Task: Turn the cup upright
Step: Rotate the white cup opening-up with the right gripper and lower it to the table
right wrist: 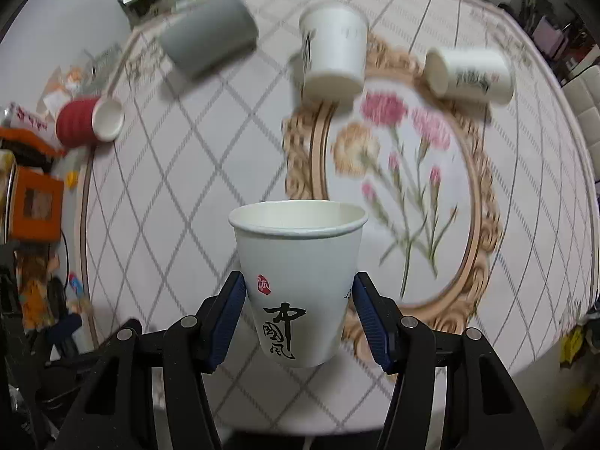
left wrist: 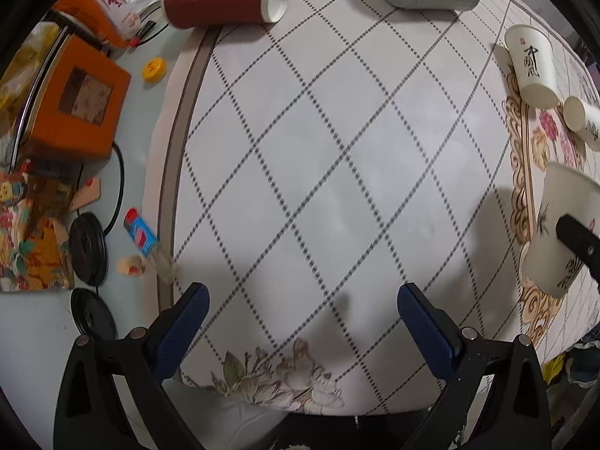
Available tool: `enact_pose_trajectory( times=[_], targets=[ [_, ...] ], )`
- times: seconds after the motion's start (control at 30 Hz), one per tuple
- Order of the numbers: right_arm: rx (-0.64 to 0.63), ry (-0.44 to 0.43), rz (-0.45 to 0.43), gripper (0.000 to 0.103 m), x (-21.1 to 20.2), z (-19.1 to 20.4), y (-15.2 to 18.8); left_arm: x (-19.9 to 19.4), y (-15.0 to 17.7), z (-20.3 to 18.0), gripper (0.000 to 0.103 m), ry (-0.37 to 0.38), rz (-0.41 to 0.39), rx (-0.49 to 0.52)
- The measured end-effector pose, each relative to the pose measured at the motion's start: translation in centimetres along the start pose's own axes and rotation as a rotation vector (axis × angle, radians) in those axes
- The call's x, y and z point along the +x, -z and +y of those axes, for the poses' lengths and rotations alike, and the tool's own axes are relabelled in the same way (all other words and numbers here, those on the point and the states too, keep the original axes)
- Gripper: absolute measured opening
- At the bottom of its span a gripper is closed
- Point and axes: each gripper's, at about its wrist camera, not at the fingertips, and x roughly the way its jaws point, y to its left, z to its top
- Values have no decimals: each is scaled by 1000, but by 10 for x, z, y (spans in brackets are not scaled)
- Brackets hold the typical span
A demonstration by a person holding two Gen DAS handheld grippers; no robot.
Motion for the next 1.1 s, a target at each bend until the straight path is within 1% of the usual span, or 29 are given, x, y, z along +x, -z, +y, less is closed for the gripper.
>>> enact_pose_trajectory(
  times=[0.03, 0.17, 0.27, 0.4, 0.47, 0.63, 0.67, 0.77, 0.8, 0.97, 1.03, 1.07, 1.1],
  targets=[
    [5, 1, -20, 61, -4, 8, -5, 0, -4, -1, 102, 3, -1, 0],
    [16, 11, -135, 61, -6, 18, -19, 2, -22, -5, 102, 5, -6, -3],
    [9, 18, -237, 61, -7, 22, -28, 5, -35, -7, 102, 6, -10, -8],
    [-16, 31, -353, 61, 0, 34, -28, 12, -49, -11, 102, 2, -12, -4],
    [-38, 42, -387, 61, 7, 37, -23, 15, -51, -13, 102, 1, -12, 5],
    [-59, 30, -383, 62, 19, 35, -3, 22, -48, -14, 102, -2, -14, 28],
    [-61, 27, -397, 62, 16, 33, 3, 22, -45, -14, 102, -3, -17, 31],
    [-67, 19, -400, 63, 15, 30, 16, 19, -32, -14, 102, -4, -23, 35],
    [-72, 22, -401, 63, 14, 30, 20, 19, -23, -16, 102, -3, -25, 36],
    [-113, 42, -380, 63, 13, 33, 35, 14, -8, -11, 102, -6, -46, 42],
    [-114, 41, -357, 64, 12, 33, 38, 10, -3, -11, 102, -7, -58, 45],
    [-114, 44, -348, 65, 11, 32, 40, 7, 0, -12, 102, -9, -64, 45],
    [-115, 52, -344, 71, 9, 32, 43, 2, 5, -12, 102, -12, -74, 44]
  ],
)
